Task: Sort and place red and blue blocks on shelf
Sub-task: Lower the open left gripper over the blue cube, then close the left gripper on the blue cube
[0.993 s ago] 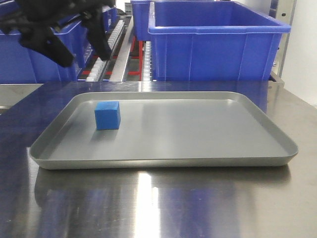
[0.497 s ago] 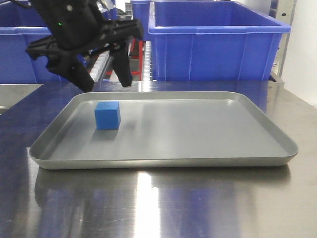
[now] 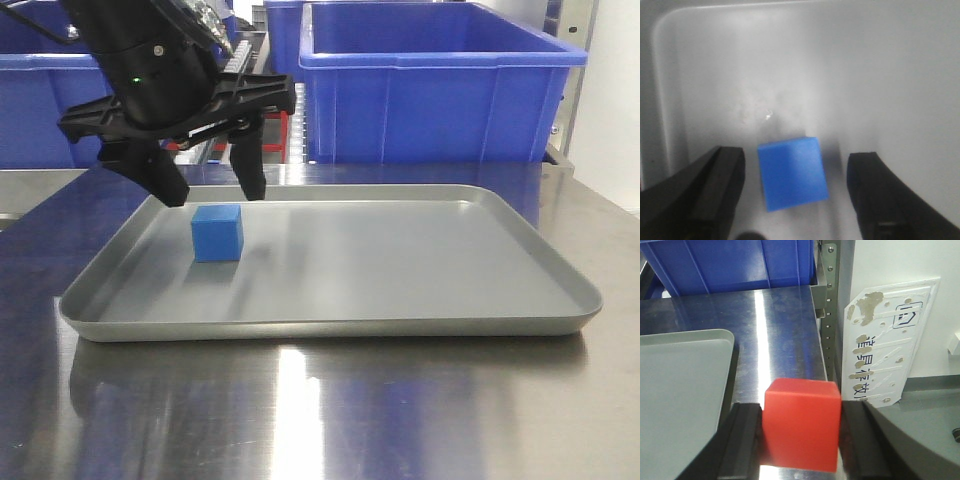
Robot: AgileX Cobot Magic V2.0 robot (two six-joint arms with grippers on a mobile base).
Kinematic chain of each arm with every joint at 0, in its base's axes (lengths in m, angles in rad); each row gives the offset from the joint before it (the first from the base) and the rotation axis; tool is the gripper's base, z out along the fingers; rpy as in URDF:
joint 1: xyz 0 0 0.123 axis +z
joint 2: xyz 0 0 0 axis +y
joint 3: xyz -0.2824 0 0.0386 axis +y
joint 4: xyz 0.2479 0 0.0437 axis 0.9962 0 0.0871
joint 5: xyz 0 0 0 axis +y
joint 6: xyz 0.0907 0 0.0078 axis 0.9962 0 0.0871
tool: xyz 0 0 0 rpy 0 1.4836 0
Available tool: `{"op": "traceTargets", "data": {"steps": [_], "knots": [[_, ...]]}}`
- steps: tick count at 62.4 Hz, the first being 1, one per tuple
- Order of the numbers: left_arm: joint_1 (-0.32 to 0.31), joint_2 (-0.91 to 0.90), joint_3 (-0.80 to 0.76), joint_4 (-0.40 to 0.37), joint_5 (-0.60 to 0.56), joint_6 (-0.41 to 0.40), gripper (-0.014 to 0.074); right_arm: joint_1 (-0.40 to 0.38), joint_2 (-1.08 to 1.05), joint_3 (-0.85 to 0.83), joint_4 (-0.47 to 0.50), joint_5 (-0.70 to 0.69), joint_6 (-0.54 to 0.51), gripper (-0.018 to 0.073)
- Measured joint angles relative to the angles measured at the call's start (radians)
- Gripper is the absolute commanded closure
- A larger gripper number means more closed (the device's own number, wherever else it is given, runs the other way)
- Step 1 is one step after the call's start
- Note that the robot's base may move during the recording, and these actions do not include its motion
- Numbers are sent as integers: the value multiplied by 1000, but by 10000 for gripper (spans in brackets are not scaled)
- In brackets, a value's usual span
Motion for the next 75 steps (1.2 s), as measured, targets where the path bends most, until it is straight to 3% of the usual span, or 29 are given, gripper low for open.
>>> {"op": "traceTargets", "data": {"steps": [49,58,72,75], "knots": [[0,88,0,20,-8,-18,104,0,0,0,0,0,0,510],[0,90,0,20,-10,-18,209,0,0,0,0,0,0,510],[0,90,0,20,-10,-20,468,0,0,0,0,0,0,510],[0,90,-2,20,-10,-20,469,0,0,0,0,0,0,510]]}}
